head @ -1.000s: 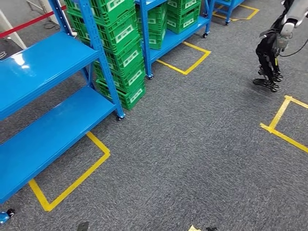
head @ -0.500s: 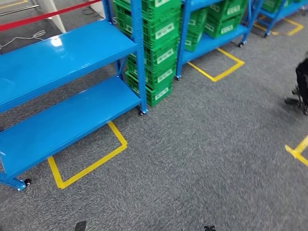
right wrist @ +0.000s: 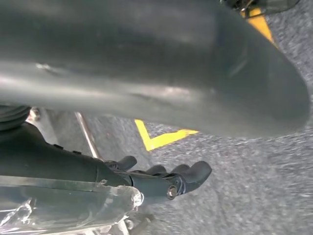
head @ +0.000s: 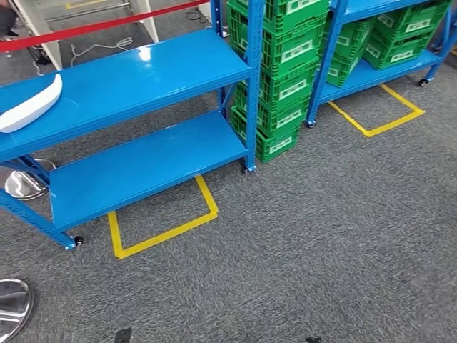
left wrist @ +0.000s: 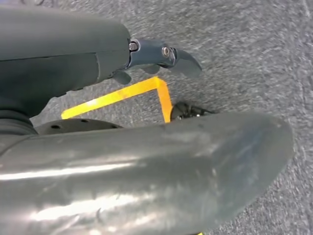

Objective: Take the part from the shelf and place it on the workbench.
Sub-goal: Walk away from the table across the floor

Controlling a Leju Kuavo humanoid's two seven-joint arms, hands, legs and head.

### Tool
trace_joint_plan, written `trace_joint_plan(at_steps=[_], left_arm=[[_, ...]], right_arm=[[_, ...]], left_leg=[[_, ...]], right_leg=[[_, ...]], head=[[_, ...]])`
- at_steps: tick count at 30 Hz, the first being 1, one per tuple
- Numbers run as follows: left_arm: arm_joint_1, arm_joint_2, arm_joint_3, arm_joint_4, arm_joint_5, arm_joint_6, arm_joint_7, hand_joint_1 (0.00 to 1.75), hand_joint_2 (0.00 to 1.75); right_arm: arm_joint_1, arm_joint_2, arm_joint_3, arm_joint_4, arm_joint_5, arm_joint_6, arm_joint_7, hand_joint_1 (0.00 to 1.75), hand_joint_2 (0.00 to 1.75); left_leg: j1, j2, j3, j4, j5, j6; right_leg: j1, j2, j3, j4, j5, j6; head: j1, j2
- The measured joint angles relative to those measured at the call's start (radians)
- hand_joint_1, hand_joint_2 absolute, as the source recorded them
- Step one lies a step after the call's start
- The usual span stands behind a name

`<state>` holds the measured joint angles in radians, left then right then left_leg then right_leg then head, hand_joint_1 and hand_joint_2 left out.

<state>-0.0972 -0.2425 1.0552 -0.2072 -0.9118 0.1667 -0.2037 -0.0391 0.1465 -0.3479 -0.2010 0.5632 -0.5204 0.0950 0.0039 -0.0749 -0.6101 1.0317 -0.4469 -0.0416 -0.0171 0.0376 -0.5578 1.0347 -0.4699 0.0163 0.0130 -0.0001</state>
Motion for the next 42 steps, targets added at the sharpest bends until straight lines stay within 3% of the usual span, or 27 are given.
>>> trace_joint_plan(at_steps=[2, 3, 4, 5, 7, 8, 10, 11, 13, 15, 17, 19, 20, 21, 22, 24, 26, 28, 30, 32, 33, 35, 36, 37, 39, 40, 42], left_arm=[[-0.004, 0.0, 0.0, 0.0, -0.001, 0.0, 0.0, 0.0, 0.0], [-0.005, 0.0, 0.0, 0.0, -0.001, 0.0, 0.0, 0.0, 0.0], [-0.005, 0.0, 0.0, 0.0, -0.001, 0.0, 0.0, 0.0, 0.0], [-0.004, 0.0, 0.0, 0.0, -0.001, 0.0, 0.0, 0.0, 0.0], [-0.002, 0.0, 0.0, 0.0, -0.001, 0.0, 0.0, 0.0, 0.0], [-0.002, 0.0, 0.0, 0.0, -0.001, 0.0, 0.0, 0.0, 0.0], [-0.007, 0.0, 0.0, 0.0, -0.001, 0.0, 0.0, 0.0, 0.0], [-0.008, 0.0, 0.0, 0.0, -0.001, -0.001, 0.0, 0.0, 0.0], [-0.006, 0.0, 0.0, 0.0, -0.001, -0.001, 0.0, 0.0, 0.0], [-0.002, 0.0, 0.0, 0.0, -0.001, -0.001, 0.0, 0.0, 0.0], [-0.004, 0.0, 0.0, 0.0, -0.002, -0.001, 0.0, 0.0, 0.0], [-0.005, -0.001, 0.0, 0.0, -0.002, -0.001, 0.0, 0.0, 0.0], [-0.004, -0.001, 0.0, 0.0, -0.002, -0.001, 0.0, 0.0, 0.0], [-0.003, -0.001, 0.0, 0.0, -0.003, -0.001, 0.0, 0.0, 0.0], [-0.002, -0.001, 0.0, 0.0, -0.003, -0.001, 0.0, 0.0, 0.0], [-0.003, -0.001, 0.0, 0.0, -0.003, -0.001, 0.0, 0.0, 0.0], [-0.005, -0.001, 0.0, 0.0, -0.003, -0.001, 0.0, 0.0, 0.0], [-0.002, 0.0, 0.0, 0.0, -0.003, -0.001, 0.0, 0.0, 0.0], [0.0, 0.0, 0.0, 0.0, -0.003, -0.001, 0.0, 0.0, 0.0], [-0.004, 0.0, 0.0, 0.0, -0.004, -0.002, 0.0, 0.0, 0.0], [-0.006, 0.0, 0.0, 0.0, -0.006, -0.002, 0.0, 0.0, 0.0], [-0.006, 0.0, 0.0, 0.0, -0.007, -0.002, 0.0, 0.0, 0.0], [-0.005, 0.0, 0.0, 0.0, -0.008, -0.002, 0.0, 0.0, 0.0], [-0.004, 0.0, 0.0, 0.0, -0.008, -0.002, 0.0, 0.0, 0.0], [-0.004, 0.0, 0.0, 0.0, -0.008, -0.002, 0.0, 0.0, 0.0], [-0.005, 0.0, 0.0, 0.0, -0.008, -0.002, 0.0, 0.0, 0.0], [-0.007, 0.0, 0.0, 0.0, -0.009, -0.002, 0.0, 0.0, 0.0]], right_arm=[[0.003, 0.0, 0.0, 0.0, 0.002, 0.0, -0.001, 0.0, 0.0], [0.005, 0.0, 0.0, 0.0, 0.002, 0.0, -0.001, 0.0, 0.0], [0.006, -0.001, 0.0, 0.0, 0.003, -0.001, -0.001, 0.0, 0.0], [0.006, -0.001, 0.0, 0.0, 0.004, -0.001, -0.001, 0.0, 0.0], [0.004, -0.001, 0.0, 0.0, 0.005, -0.001, -0.001, 0.0, 0.0], [0.003, -0.001, 0.0, 0.0, 0.005, -0.001, -0.001, 0.0, 0.0], [0.003, -0.001, 0.0, 0.0, 0.005, -0.001, 0.0, 0.0, 0.0], [0.003, -0.001, 0.0, 0.0, 0.005, -0.001, 0.0, 0.0, 0.0], [0.0, -0.001, 0.0, 0.0, 0.005, -0.001, 0.0, 0.0, 0.0], [-0.003, -0.001, -0.001, 0.0, 0.006, -0.002, 0.0, 0.0, 0.0], [-0.003, -0.001, -0.002, 0.0, 0.006, -0.002, 0.0, 0.0, 0.0], [0.001, -0.001, -0.006, 0.0, 0.007, -0.002, 0.001, 0.0, 0.0], [0.003, -0.001, -0.009, 0.0, 0.008, -0.002, 0.001, 0.0, 0.0], [0.004, -0.001, -0.012, 0.0, 0.009, -0.002, 0.001, 0.0, 0.0], [0.005, -0.001, -0.014, 0.0, 0.01, -0.002, 0.001, 0.0, 0.0], [0.005, -0.001, -0.016, 0.0, 0.013, -0.002, -0.001, 0.0, 0.0], [0.004, -0.001, -0.017, 0.0, 0.013, -0.002, -0.004, 0.0, 0.0], [0.001, -0.001, -0.019, 0.0, 0.014, -0.003, -0.004, 0.0, 0.0], [0.0, 0.0, -0.022, 0.0, 0.015, -0.003, -0.003, 0.0, 0.0], [0.002, -0.001, -0.023, 0.0, 0.016, -0.003, -0.001, 0.0, 0.0], [0.004, -0.001, -0.024, 0.0, 0.016, -0.002, 0.0, 0.0, 0.0], [0.006, -0.002, -0.025, 0.0, 0.016, -0.002, 0.002, 0.0, 0.0], [0.006, -0.002, -0.025, 0.0, 0.017, 0.0, 0.003, 0.0, 0.0], [0.005, -0.002, -0.025, 0.0, 0.019, 0.002, 0.004, 0.0, 0.0], [0.002, -0.002, -0.025, 0.0, 0.021, 0.007, 0.005, 0.0, 0.0], [0.002, -0.002, -0.025, 0.0, 0.021, 0.01, 0.005, 0.0, 0.0], [0.002, -0.002, -0.025, 0.0, 0.022, 0.013, 0.005, 0.0, 0.0]], left_leg=[[-0.002, 0.05, -0.056, 0.117, -0.065, -0.006], [-0.002, 0.057, -0.087, 0.183, -0.094, -0.007], [-0.002, 0.059, -0.108, 0.228, -0.107, -0.008], [-0.002, 0.06, -0.111, 0.239, -0.102, -0.006], [-0.005, 0.074, -0.062, 0.157, -0.048, 0.001], [-0.008, 0.1, -0.022, 0.089, -0.019, 0.007], [-0.016, 0.143, 0.03, -0.011, 0.006, 0.018], [-0.019, 0.15, 0.038, -0.03, 0.007, 0.023], [-0.017, 0.127, 0.037, -0.038, 0.009, 0.031], [-0.01, 0.104, 0.039, -0.044, 0.014, 0.041], [-0.006, 0.082, 0.04, -0.045, 0.016, 0.048], [-0.006, 0.053, 0.038, -0.045, 0.017, 0.051], [-0.006, 0.039, 0.038, -0.044, 0.018, 0.051], [-0.005, 0.024, 0.039, -0.044, 0.018, 0.049], [-0.003, 0.009, 0.04, -0.043, 0.019, 0.047], [-0.002, -0.018, 0.037, -0.037, 0.018, 0.038], [-0.001, -0.038, 0.03, -0.035, 0.021, 0.025], [0.002, -0.052, 0.025, -0.04, 0.028, 0.012], [0.001, -0.02, 0.014, -0.023, 0.016, 0.002], [-0.001, 0.037, -0.031, 0.069, -0.038, -0.006], [-0.001, 0.051, -0.066, 0.139, -0.07, -0.008], [-0.001, 0.06, -0.115, 0.239, -0.101, -0.009], [-0.001, 0.06, -0.115, 0.241, -0.089, -0.008], [-0.001, 0.06, -0.095, 0.205, -0.062, -0.005], [-0.003, 0.064, -0.023, 0.076, -0.001, 0.005], [-0.004, 0.066, 0.007, 0.018, 0.014, 0.01], [-0.007, 0.068, 0.032, -0.033, 0.015, 0.018]], right_leg=[[0.003, -0.029, -0.002, -0.001, 0.0, -0.009], [0.005, -0.045, -0.003, -0.001, -0.001, -0.01], [0.007, -0.06, -0.004, -0.001, -0.002, -0.011], [0.008, -0.074, -0.004, -0.001, -0.002, -0.012], [0.011, -0.1, -0.002, -0.001, -0.003, -0.011], [0.013, -0.111, 0.0, 0.0, -0.004, -0.009], [0.02, -0.134, 0.003, 0.001, -0.009, -0.002], [0.023, -0.145, 0.005, 0.001, -0.011, 0.003], [0.024, -0.164, 0.01, -0.003, -0.014, 0.012], [0.022, -0.128, 0.002, 0.026, -0.037, 0.025], [0.018, -0.066, -0.046, 0.133, -0.094, 0.035], [0.016, -0.045, -0.105, 0.252, -0.137, 0.038], [0.016, -0.043, -0.117, 0.271, -0.134, 0.039], [0.015, -0.04, -0.111, 0.25, -0.11, 0.039], [0.012, -0.032, -0.087, 0.195, -0.074, 0.04], [0.002, 0.014, -0.028, 0.065, -0.019, 0.041], [-0.002, 0.049, 0.0, 0.006, -0.008, 0.034], [0.001, 0.038, 0.002, 0.002, -0.006, 0.019], [0.001, 0.02, 0.003, -0.002, 0.0, 0.004], [0.002, 0.0, 0.003, -0.004, 0.001, -0.004], [0.003, -0.01, 0.002, -0.004, 0.001, -0.007], [0.005, -0.028, 0.001, -0.004, 0.0, -0.009], [0.006, -0.033, 0.001, -0.004, -0.001, -0.009], [0.006, -0.037, 0.002, -0.004, -0.001, -0.009], [0.009, -0.041, 0.004, -0.002, -0.003, -0.005], [0.011, -0.042, 0.003, -0.001, -0.005, -0.002], [0.015, -0.043, 0.002, -0.002, -0.005, 0.01]], head=[[-0.008, 0.0], [-0.008, 0.0], [-0.008, 0.0], [-0.008, 0.0], [-0.008, 0.0], [-0.009, 0.0], [-0.009, 0.0], [-0.009, 0.0], [-0.008, 0.0], [-0.004, 0.0], [0.002, 0.0], [0.005, 0.0], [0.005, 0.0], [0.005, 0.0], [0.005, 0.0], [0.006, 0.0], [0.005, 0.0], [0.006, 0.0], [0.0, 0.0], [-0.008, 0.0], [-0.01, 0.0], [-0.01, 0.0], [-0.01, 0.0], [-0.01, 0.0], [-0.01, 0.0], [-0.01, 0.0], [-0.009, 0.0]])
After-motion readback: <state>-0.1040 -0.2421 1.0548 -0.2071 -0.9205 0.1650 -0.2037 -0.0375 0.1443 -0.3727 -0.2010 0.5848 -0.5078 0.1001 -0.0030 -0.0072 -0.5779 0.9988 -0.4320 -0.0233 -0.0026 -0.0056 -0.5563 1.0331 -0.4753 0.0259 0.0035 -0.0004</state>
